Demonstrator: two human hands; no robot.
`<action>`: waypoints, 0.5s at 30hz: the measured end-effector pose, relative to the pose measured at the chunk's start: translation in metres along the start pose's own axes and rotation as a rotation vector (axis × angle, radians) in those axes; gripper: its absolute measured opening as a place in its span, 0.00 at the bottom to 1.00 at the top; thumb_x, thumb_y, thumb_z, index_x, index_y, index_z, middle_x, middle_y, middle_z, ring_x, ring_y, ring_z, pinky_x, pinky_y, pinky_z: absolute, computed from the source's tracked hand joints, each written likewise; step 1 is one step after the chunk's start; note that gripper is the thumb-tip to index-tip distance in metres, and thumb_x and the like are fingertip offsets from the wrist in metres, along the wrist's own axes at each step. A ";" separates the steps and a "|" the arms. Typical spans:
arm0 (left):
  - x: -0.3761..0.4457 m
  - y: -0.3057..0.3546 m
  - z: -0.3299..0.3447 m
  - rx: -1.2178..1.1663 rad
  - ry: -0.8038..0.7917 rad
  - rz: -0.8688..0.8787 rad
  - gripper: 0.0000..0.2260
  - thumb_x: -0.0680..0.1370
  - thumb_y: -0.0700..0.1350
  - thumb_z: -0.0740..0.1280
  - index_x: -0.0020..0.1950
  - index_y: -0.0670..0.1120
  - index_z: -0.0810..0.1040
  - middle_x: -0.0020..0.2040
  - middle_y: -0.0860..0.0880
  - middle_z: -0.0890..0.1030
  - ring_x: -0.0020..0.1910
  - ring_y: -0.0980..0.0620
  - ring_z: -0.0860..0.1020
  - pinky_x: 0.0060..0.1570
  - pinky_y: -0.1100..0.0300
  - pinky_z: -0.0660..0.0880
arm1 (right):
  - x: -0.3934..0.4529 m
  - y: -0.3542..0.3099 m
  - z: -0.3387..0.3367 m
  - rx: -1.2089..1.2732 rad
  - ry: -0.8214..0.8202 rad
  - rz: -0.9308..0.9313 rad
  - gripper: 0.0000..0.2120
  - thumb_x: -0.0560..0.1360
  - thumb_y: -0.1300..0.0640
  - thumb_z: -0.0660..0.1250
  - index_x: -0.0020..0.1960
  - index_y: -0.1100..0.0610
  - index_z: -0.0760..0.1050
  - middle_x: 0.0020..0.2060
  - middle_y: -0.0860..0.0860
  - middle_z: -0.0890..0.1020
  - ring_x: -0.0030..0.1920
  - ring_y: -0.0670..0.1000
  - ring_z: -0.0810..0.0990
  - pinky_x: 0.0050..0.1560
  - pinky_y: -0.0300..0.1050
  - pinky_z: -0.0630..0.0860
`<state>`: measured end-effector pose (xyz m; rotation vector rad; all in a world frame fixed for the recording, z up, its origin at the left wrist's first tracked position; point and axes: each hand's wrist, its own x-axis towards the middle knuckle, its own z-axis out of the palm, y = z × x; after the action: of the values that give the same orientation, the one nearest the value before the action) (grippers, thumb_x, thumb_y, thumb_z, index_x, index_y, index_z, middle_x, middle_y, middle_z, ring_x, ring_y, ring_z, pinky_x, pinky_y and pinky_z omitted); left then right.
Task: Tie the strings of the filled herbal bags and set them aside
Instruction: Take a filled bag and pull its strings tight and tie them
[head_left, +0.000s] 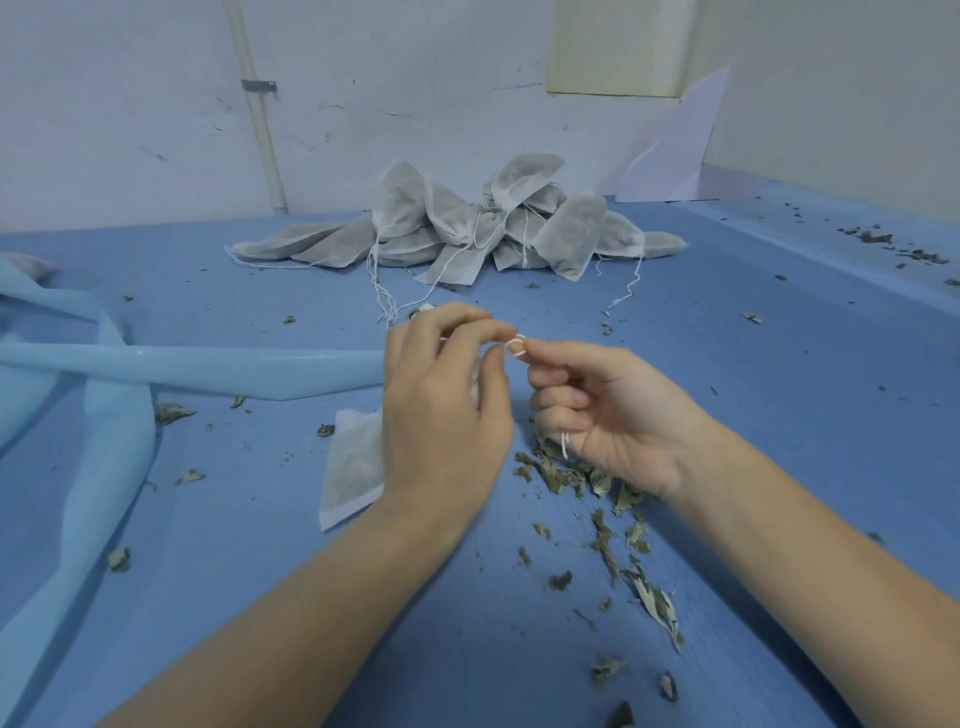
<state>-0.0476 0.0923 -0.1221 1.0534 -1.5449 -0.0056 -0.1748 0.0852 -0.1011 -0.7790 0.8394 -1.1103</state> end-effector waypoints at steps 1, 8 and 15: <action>0.000 0.000 0.000 0.012 0.006 0.015 0.05 0.74 0.38 0.67 0.47 0.42 0.83 0.48 0.46 0.80 0.50 0.47 0.75 0.52 0.72 0.64 | 0.000 0.000 0.000 0.001 0.007 -0.007 0.03 0.66 0.60 0.67 0.36 0.59 0.79 0.26 0.46 0.65 0.23 0.42 0.56 0.23 0.32 0.51; 0.006 -0.002 -0.003 0.082 -0.021 0.059 0.03 0.72 0.40 0.72 0.42 0.42 0.85 0.48 0.47 0.82 0.50 0.42 0.76 0.50 0.70 0.64 | -0.001 0.000 -0.001 -0.105 0.118 -0.102 0.04 0.69 0.63 0.70 0.42 0.62 0.76 0.24 0.46 0.66 0.23 0.42 0.58 0.21 0.33 0.55; 0.009 -0.001 -0.004 0.128 -0.090 -0.009 0.03 0.74 0.42 0.70 0.43 0.44 0.83 0.49 0.49 0.77 0.54 0.44 0.70 0.54 0.59 0.61 | -0.004 -0.001 -0.005 -0.477 0.198 -0.308 0.09 0.70 0.56 0.74 0.43 0.62 0.84 0.25 0.45 0.74 0.28 0.44 0.71 0.32 0.35 0.72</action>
<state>-0.0422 0.0882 -0.1144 1.1748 -1.6395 0.0409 -0.1809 0.0884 -0.1022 -1.2399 1.2039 -1.2902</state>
